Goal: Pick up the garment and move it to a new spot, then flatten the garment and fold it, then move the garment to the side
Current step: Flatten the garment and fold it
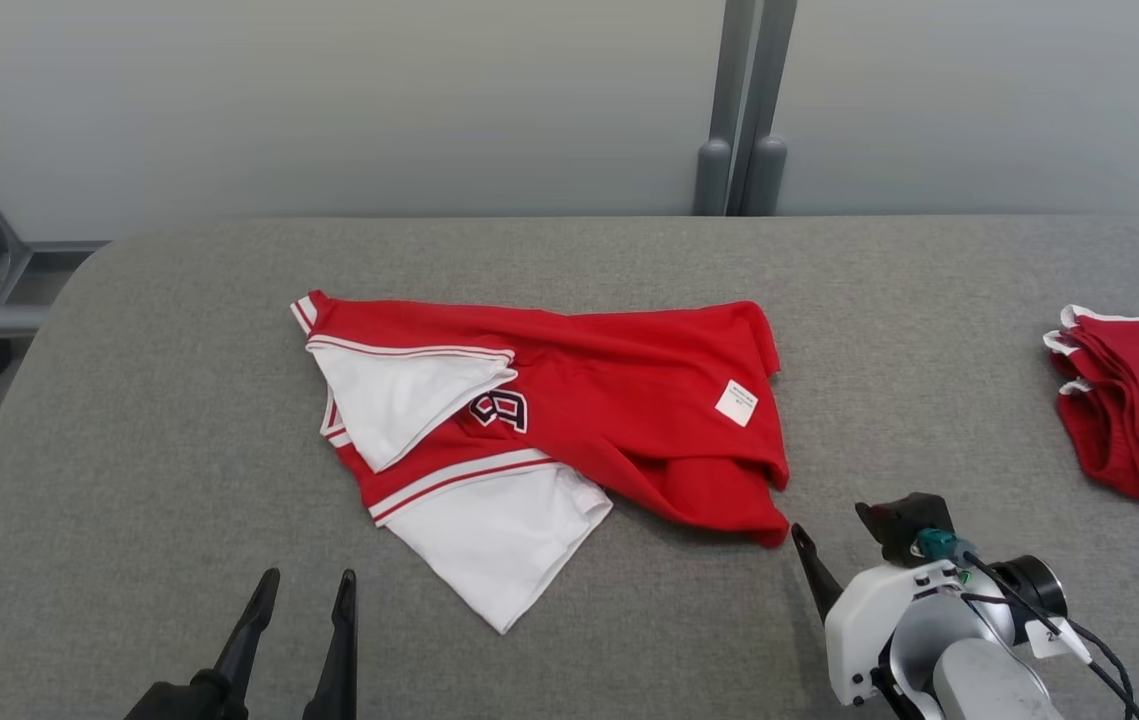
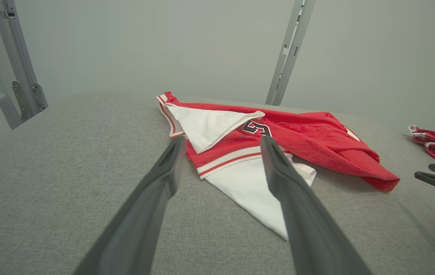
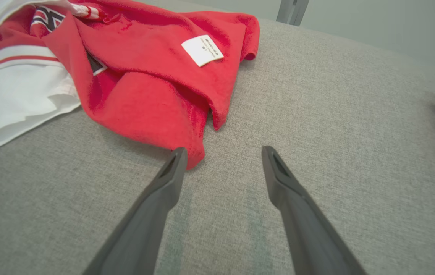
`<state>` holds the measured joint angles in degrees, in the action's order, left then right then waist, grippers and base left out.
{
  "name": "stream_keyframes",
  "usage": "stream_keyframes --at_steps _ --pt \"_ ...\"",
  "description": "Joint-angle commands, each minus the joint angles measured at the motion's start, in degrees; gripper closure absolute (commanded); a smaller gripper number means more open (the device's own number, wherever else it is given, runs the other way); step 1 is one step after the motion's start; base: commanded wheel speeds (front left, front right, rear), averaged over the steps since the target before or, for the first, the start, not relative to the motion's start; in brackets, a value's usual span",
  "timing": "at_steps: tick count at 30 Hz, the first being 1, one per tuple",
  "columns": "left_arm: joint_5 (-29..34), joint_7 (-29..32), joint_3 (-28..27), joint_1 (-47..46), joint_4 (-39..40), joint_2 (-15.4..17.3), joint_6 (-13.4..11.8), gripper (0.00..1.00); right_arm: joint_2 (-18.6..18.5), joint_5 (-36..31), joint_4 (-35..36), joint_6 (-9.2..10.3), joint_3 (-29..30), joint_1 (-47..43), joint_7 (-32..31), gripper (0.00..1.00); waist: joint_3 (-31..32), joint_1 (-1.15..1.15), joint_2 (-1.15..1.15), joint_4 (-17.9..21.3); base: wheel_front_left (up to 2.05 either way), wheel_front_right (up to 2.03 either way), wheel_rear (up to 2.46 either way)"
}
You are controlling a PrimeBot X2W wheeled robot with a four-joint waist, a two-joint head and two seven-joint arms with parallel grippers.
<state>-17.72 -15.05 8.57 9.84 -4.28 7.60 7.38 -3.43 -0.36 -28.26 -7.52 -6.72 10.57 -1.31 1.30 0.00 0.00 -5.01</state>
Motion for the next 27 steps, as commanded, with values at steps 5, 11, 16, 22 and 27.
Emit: stream_keyframes --at_steps 5,11,16,22,27 --pt "-0.54 -0.17 0.37 -2.24 0.15 0.52 0.14 0.00 -1.18 -1.32 -4.62 0.07 1.07 4.21 1.59 0.00 -3.24 0.00 0.00 -2.21 0.00 0.00 0.00" --pt "-0.80 -0.17 1.41 -4.22 0.11 0.24 0.13 0.00 -0.52 -4.88 -8.90 0.07 6.70 9.06 3.94 0.00 -5.56 0.00 0.00 -4.25 0.00 0.00 0.00" --pt "-0.90 -0.16 1.75 -5.00 0.08 0.09 0.14 0.00 -0.32 -5.01 -13.32 0.07 4.27 11.91 3.92 0.00 -6.81 0.00 0.00 -5.55 0.00 0.00 0.00" --pt "-0.67 -0.17 1.89 -5.46 0.54 0.03 0.14 0.00 -1.05 -5.59 -17.06 0.07 2.93 14.42 4.08 0.00 -7.90 0.00 0.00 -6.42 0.00 0.00 0.00" --pt "-0.41 -0.17 1.48 -5.60 0.73 -0.50 0.14 0.00 -1.62 -7.91 -19.33 0.07 5.76 15.22 4.25 1.00 -7.94 0.00 0.00 -6.83 0.00 0.00 0.00"
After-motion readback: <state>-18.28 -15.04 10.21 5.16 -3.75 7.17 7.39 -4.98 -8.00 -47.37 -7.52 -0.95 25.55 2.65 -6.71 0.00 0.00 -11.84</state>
